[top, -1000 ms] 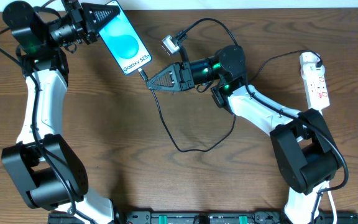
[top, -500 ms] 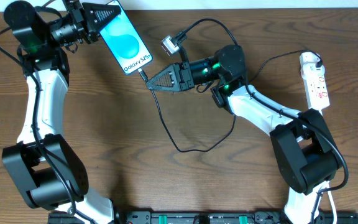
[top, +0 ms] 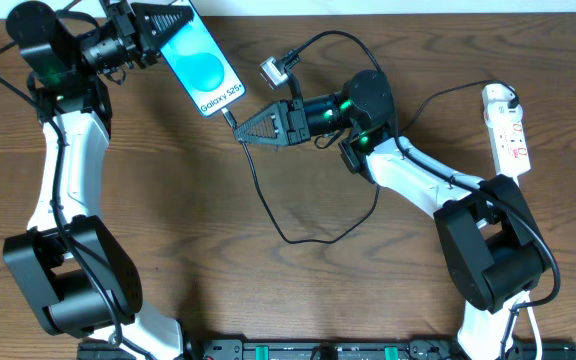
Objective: Plug charger to phone and switch on socket
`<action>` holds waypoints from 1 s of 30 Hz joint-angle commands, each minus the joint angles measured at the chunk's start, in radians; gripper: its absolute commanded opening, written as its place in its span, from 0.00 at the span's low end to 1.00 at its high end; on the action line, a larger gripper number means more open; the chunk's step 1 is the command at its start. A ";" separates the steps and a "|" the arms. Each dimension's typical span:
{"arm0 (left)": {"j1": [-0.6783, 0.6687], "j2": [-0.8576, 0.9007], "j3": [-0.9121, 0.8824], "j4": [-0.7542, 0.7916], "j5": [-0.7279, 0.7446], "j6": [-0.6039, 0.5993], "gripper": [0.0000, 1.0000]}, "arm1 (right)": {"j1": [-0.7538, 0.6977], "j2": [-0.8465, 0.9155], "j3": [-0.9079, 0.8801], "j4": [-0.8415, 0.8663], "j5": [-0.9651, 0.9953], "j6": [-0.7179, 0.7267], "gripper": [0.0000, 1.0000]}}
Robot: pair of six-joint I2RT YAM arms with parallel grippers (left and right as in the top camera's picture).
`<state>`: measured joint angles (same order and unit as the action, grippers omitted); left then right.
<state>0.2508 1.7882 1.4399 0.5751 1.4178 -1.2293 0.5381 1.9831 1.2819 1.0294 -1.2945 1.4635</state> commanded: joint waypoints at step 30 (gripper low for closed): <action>0.058 0.002 0.008 -0.233 -0.042 0.196 0.08 | 0.021 -0.001 0.010 -0.127 0.085 -0.113 0.01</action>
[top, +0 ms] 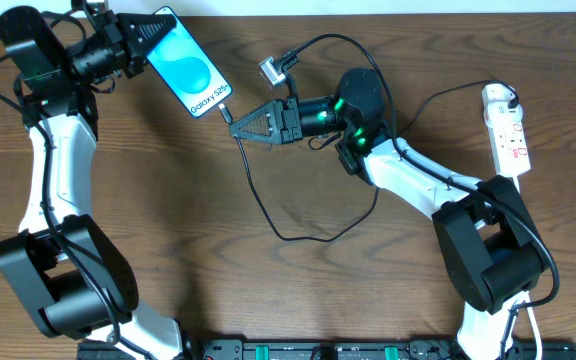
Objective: Plug charger to phone and switch on socket
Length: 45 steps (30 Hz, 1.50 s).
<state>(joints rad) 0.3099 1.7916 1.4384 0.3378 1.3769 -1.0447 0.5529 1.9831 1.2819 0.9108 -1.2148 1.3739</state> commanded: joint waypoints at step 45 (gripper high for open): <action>-0.042 -0.002 0.009 0.003 0.104 0.020 0.07 | 0.018 -0.001 0.010 -0.051 -0.025 -0.055 0.01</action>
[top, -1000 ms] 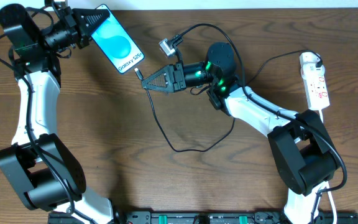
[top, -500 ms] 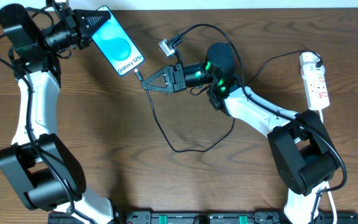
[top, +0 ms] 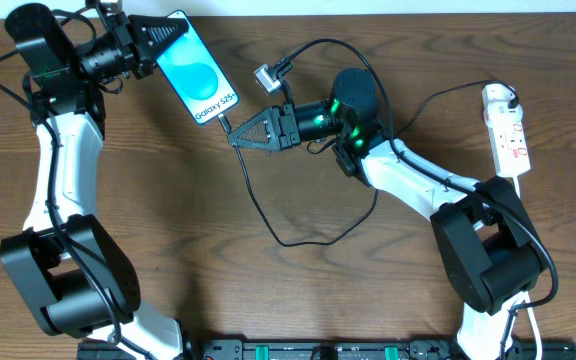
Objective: Plug charger to phone and switch on socket
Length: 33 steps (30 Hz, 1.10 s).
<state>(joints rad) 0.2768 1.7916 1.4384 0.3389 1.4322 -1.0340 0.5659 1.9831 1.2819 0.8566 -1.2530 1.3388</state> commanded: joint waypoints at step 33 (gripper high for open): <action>0.011 -0.002 0.009 0.002 0.068 0.020 0.07 | -0.019 -0.001 0.010 0.003 0.047 -0.029 0.96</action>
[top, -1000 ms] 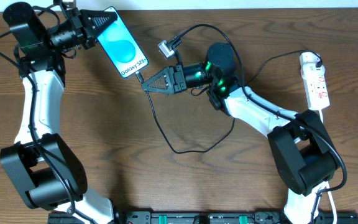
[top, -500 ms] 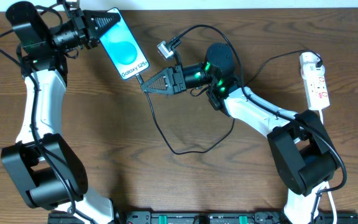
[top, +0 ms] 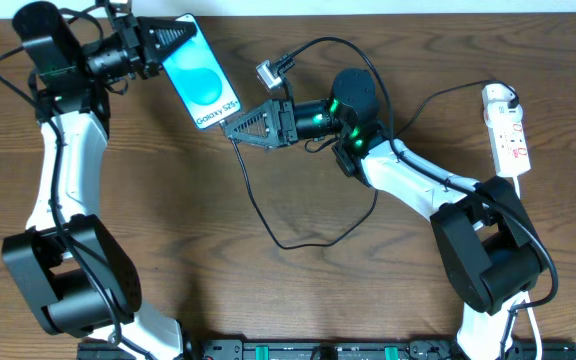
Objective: Plug charger to phone and switch on socket
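Note:
My left gripper (top: 176,35) is shut on the top end of a phone (top: 205,72) with a lit blue screen, held tilted at the back left of the table. My right gripper (top: 234,129) is shut on the black charger plug, its tip right at the phone's lower end. Whether the plug sits in the port cannot be told. The black cable (top: 268,215) loops down across the table and back. The white socket strip (top: 506,132) lies at the far right, a white plug in its far end.
A small grey connector (top: 269,71) on a cable lies behind the right gripper. The brown wooden table (top: 218,290) carries nothing else but the cables. A black rail runs along the front edge.
The phone and my left gripper have shifted slightly right. My right gripper has moved a little up and left, so its tip now meets the phone's lower end.
The left gripper held the phone up at the back left throughout, shifting left, then back right. The right gripper kept the plug by the phone's lower end, staying just short of it, and now touches that end.

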`<action>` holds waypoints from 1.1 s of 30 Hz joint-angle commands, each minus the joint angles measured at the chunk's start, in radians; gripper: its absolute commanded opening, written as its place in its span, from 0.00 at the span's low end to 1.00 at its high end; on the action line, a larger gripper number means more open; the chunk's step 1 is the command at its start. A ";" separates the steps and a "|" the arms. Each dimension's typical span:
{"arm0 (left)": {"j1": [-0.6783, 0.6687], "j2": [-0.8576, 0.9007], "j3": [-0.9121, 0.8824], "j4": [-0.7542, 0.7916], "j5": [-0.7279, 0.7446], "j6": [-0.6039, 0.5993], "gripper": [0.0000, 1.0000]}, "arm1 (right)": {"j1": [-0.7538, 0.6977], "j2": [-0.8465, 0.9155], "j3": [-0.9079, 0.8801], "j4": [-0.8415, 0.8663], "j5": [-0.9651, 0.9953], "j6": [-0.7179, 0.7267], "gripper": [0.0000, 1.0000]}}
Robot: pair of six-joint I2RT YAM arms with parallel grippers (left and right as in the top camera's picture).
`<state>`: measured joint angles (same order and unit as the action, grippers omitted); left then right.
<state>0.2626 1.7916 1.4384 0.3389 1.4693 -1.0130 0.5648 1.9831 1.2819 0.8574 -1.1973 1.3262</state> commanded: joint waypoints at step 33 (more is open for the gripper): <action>-0.118 0.000 -0.060 -0.025 0.016 0.118 0.07 | -0.311 -0.465 0.010 -1.572 1.218 -0.703 0.95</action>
<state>0.1967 1.7916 1.4200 0.3138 1.4891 -0.9718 0.2546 1.5848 1.2839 -0.6601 -0.2817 0.6647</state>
